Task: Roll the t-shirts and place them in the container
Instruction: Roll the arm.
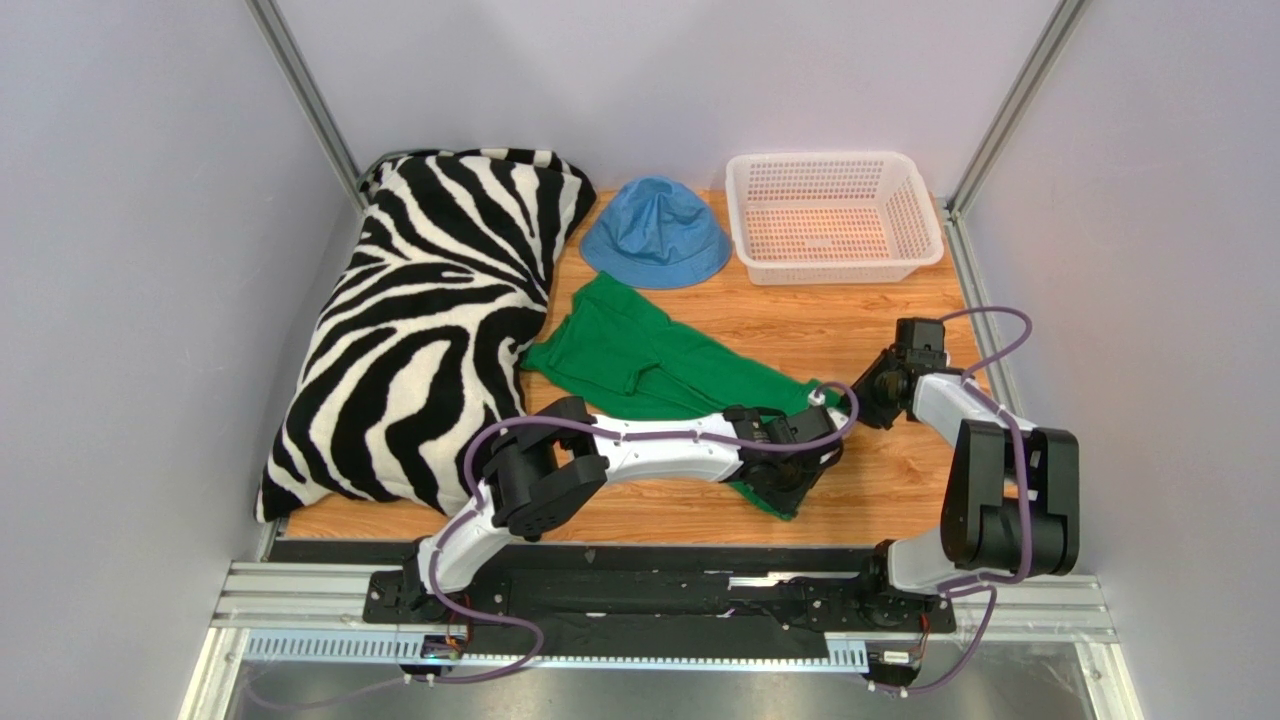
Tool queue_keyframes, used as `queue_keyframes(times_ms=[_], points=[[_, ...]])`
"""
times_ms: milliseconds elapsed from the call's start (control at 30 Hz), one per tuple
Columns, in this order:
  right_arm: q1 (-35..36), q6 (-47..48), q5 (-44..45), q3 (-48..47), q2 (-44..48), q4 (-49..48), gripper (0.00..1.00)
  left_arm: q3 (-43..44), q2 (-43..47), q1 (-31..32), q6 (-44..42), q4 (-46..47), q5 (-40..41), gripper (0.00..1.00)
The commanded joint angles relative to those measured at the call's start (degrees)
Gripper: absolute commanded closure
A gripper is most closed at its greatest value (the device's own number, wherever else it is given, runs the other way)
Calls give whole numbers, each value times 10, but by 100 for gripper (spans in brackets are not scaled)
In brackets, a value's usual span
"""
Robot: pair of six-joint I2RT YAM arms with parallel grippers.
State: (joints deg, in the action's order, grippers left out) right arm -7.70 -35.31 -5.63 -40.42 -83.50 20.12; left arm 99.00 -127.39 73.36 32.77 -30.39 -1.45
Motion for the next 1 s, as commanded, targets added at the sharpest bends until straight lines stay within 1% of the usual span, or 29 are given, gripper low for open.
queue_keyframes(times_ms=[0,33,67,167,233,267,500,700,867,900,967], points=[[-3,-11,12,-8,-7,-39,72,-11,44,-2,-7,22,-22,100],[-3,-11,13,-9,-8,-39,75,-14,45,-2,-8,25,-28,100],[-3,-12,17,-10,-9,-38,82,-16,50,-2,-7,32,-30,100],[-3,-10,40,-16,-5,-18,92,-32,59,-2,-8,52,-42,100],[-3,-4,55,-22,5,9,94,-41,66,-2,-6,63,-49,100],[-3,-1,82,-25,9,19,97,-43,69,-2,-5,67,-53,100],[10,15,137,-47,42,81,98,-80,99,-5,11,108,-71,100],[57,17,185,-90,17,122,100,-122,125,-20,32,139,-84,100],[74,13,215,-122,0,151,99,-153,139,-33,47,163,-94,100],[96,13,222,-136,-8,156,99,-157,141,-37,52,168,-101,100],[107,11,239,-147,-16,170,99,-167,142,-42,57,180,-108,100]])
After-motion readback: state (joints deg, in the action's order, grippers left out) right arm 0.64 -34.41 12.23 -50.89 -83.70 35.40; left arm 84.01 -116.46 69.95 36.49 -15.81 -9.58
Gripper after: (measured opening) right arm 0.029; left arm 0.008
